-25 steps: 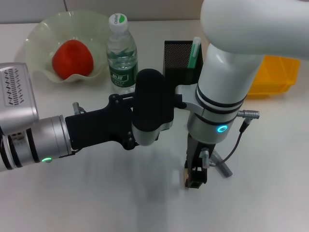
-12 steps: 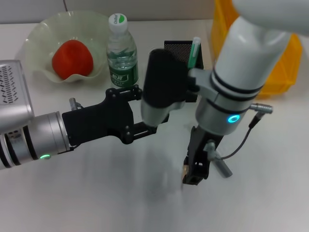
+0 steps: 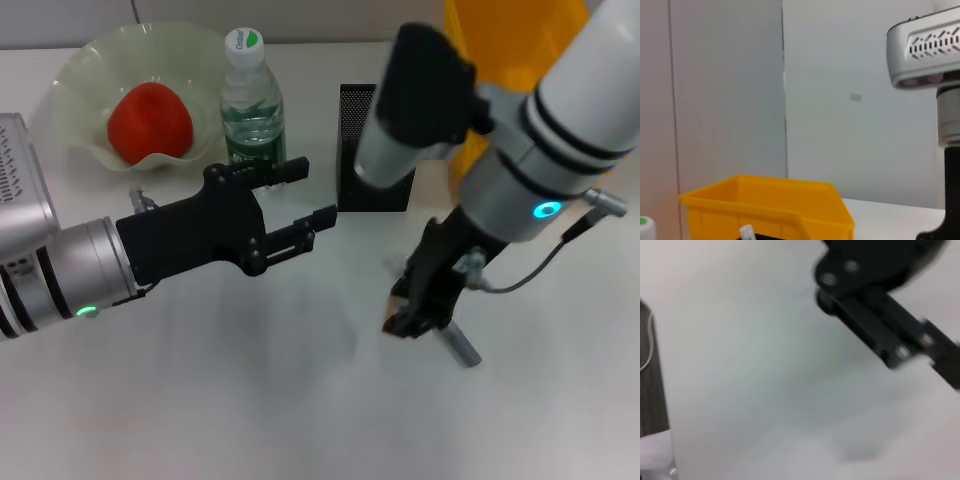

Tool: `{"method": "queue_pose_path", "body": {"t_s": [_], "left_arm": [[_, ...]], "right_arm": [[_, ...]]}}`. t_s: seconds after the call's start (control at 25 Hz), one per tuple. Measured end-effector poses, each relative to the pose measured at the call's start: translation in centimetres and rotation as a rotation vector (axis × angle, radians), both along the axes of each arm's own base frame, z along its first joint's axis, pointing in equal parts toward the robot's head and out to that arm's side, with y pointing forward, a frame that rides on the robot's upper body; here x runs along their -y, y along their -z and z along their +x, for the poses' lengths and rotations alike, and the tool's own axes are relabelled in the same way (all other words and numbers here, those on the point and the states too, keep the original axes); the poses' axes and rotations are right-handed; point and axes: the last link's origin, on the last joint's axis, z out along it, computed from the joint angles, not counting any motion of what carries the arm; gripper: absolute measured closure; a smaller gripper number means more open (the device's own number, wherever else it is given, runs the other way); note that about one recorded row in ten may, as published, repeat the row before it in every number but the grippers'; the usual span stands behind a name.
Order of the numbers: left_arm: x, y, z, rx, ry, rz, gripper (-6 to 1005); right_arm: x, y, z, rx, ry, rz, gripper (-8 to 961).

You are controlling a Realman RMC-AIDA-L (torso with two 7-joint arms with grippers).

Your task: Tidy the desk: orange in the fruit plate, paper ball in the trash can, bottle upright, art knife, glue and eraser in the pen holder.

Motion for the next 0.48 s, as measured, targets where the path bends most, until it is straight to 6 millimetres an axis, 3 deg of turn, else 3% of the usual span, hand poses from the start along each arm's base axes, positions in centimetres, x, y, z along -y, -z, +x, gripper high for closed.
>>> {"method": "queue_pose_path", "body": {"t_s": [0.48], "left_arm": [[-0.3,-1.0,-0.4,0.047,-0.028,0.090,398]], "right_arm": [[-1.7,-3.7,1.0,-0.125,0.100,0.165,575]]}}
